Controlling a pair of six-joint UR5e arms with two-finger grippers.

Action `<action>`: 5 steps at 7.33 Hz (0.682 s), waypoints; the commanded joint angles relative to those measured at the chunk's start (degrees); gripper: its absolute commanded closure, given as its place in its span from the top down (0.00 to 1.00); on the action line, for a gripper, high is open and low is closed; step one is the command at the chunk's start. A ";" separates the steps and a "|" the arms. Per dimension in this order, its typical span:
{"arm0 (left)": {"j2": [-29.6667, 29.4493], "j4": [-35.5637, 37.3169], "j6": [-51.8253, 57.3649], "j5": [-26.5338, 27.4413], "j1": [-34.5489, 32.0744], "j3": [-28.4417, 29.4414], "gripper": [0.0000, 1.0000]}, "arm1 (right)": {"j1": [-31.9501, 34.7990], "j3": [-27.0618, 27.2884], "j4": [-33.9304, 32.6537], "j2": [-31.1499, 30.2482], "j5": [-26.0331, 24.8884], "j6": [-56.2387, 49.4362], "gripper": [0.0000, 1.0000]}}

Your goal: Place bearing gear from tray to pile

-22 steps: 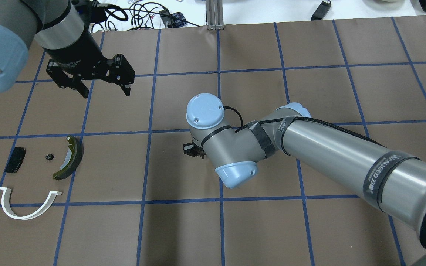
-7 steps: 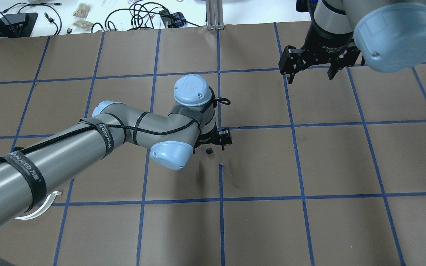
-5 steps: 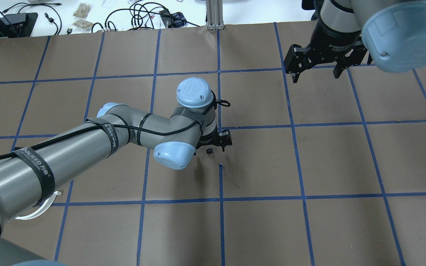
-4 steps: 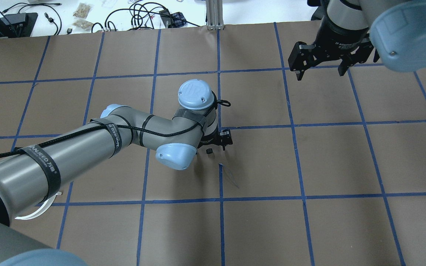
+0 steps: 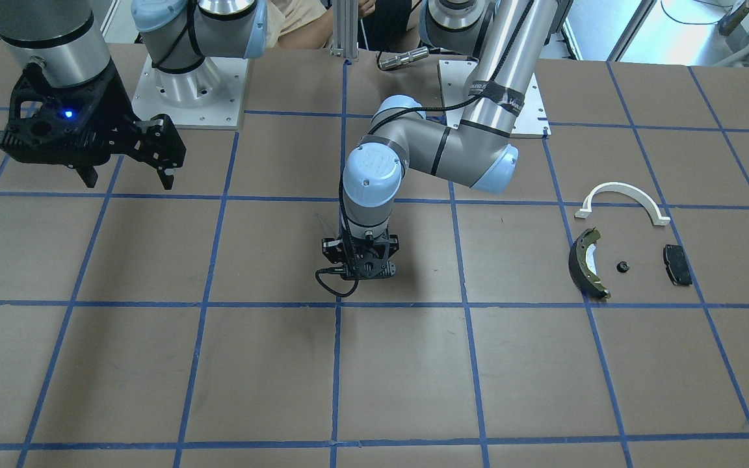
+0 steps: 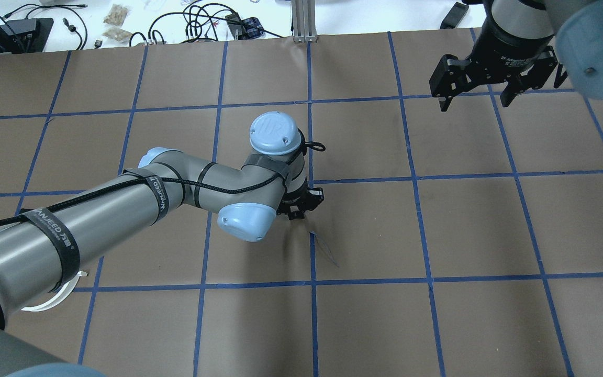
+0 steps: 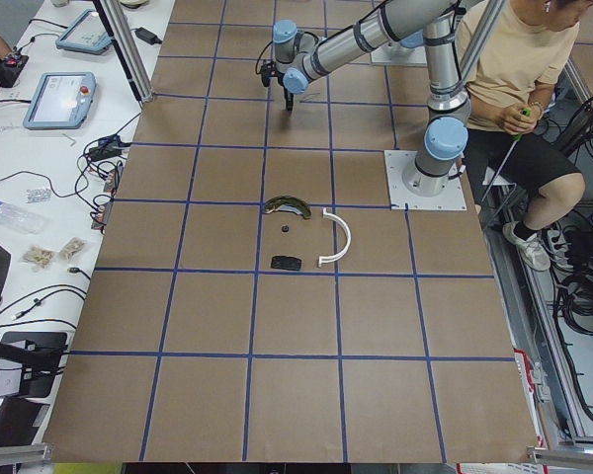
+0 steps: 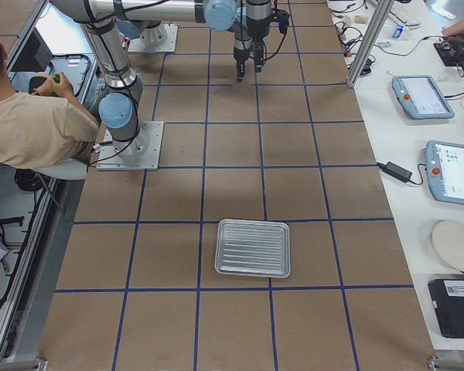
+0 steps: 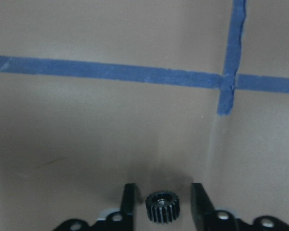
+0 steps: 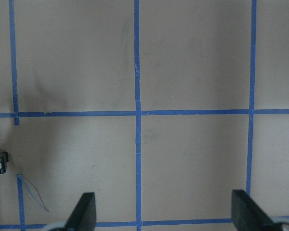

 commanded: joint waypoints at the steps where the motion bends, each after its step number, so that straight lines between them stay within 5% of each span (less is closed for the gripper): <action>1: 0.77 -1.35 0.32 -0.08 0.23 0.34 0.07 | 0.06 -0.36 1.55 -0.12 -0.08 0.84 1.00; 2: 2.52 -3.53 0.49 -0.25 0.50 1.56 0.08 | 0.23 -0.54 2.70 -0.03 0.01 3.63 1.00; 5: 10.33 -29.33 5.65 1.50 7.67 6.50 0.08 | 1.89 -0.54 2.97 -0.03 -0.08 8.39 1.00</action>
